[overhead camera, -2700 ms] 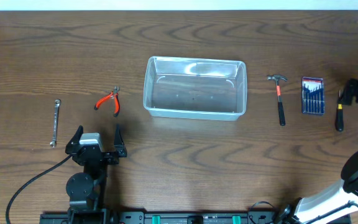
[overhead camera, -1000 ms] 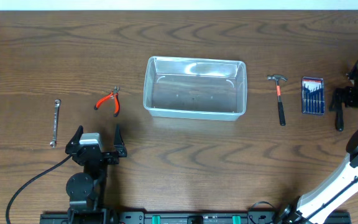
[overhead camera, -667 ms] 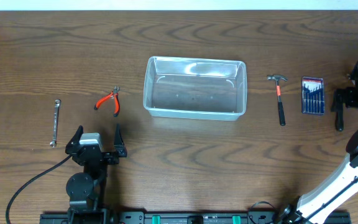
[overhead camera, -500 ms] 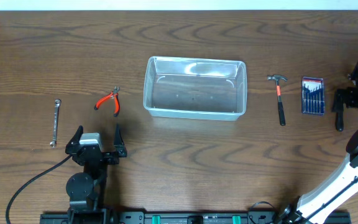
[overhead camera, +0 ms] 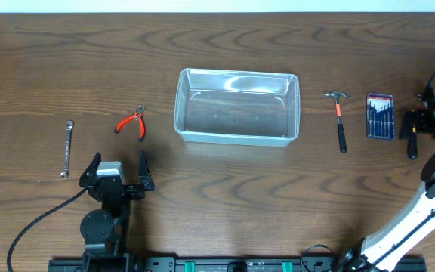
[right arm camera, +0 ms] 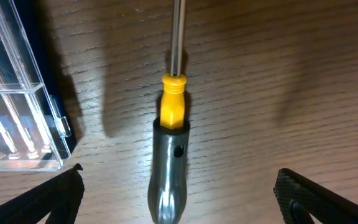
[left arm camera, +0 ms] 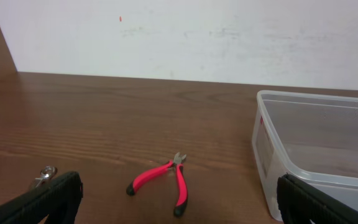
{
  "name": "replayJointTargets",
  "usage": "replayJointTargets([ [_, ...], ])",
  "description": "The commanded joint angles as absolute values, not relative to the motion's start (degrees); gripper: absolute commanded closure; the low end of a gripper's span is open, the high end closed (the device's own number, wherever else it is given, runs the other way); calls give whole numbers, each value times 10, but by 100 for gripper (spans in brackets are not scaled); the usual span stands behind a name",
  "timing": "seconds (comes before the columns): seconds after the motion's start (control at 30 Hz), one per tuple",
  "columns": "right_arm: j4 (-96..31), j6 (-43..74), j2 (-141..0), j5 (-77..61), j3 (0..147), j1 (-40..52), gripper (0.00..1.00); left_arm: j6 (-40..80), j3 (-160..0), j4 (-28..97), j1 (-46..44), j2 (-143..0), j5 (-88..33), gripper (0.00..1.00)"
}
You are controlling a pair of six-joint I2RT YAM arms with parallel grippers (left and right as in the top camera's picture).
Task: Pack container
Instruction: 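Lower the right gripper and close it on the screwdriver handle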
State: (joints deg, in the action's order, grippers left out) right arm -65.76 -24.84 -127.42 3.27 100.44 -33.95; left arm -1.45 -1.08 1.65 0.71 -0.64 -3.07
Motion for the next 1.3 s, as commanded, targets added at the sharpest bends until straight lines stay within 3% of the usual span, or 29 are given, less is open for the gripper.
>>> replayJointTargets([
  [0.0, -653, -238, -1277, 38, 1011, -347, 1, -10, -2, 38, 9, -3, -34, 2],
  [1.27, -625, -219, -1313, 28, 1011, -332, 1, -10, -2, 38, 9, -3, -34, 2],
])
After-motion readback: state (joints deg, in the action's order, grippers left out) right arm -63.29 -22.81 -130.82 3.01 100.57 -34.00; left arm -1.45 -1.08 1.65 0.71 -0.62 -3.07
